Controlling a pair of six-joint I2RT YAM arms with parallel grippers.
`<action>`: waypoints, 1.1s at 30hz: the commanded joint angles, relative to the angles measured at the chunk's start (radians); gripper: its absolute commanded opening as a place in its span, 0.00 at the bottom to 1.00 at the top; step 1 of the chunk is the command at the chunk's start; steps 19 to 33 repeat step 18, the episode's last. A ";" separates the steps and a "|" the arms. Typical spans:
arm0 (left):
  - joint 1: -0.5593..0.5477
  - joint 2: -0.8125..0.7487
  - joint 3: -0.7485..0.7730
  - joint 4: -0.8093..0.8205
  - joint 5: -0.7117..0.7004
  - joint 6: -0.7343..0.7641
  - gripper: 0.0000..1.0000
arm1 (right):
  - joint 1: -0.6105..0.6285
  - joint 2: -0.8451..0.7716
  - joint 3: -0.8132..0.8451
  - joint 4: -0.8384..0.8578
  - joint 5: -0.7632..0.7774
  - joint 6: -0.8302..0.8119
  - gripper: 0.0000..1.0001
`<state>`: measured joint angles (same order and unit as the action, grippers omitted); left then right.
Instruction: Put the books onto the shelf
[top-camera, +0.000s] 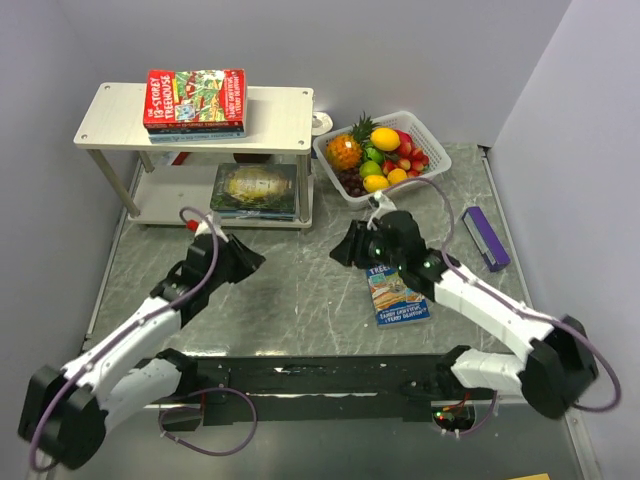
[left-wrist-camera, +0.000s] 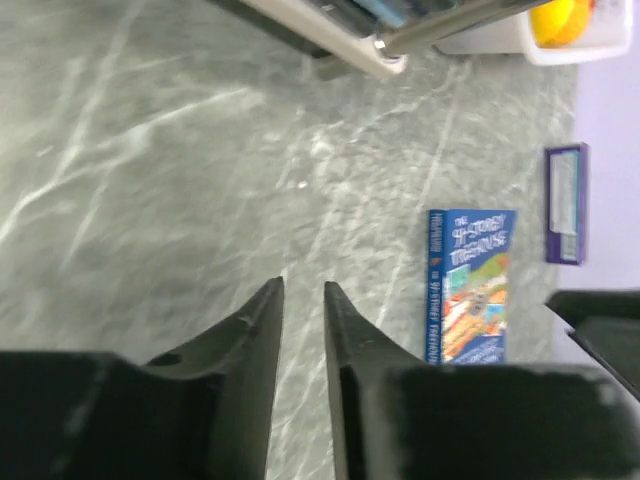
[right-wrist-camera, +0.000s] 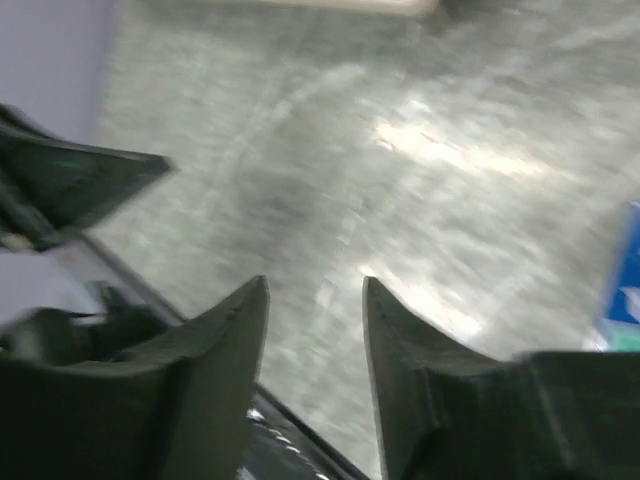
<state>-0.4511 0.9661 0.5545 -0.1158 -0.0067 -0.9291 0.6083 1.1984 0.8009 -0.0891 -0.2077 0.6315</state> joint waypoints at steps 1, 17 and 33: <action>-0.050 -0.127 -0.036 -0.192 -0.219 -0.063 0.32 | 0.093 -0.162 -0.072 -0.196 0.325 -0.130 0.58; -0.064 -0.179 -0.061 -0.346 -0.308 -0.196 0.96 | 0.180 -0.510 -0.284 -0.325 0.634 -0.047 1.00; -0.066 -0.175 -0.053 -0.328 -0.285 -0.170 0.96 | 0.182 -0.510 -0.284 -0.325 0.631 -0.049 1.00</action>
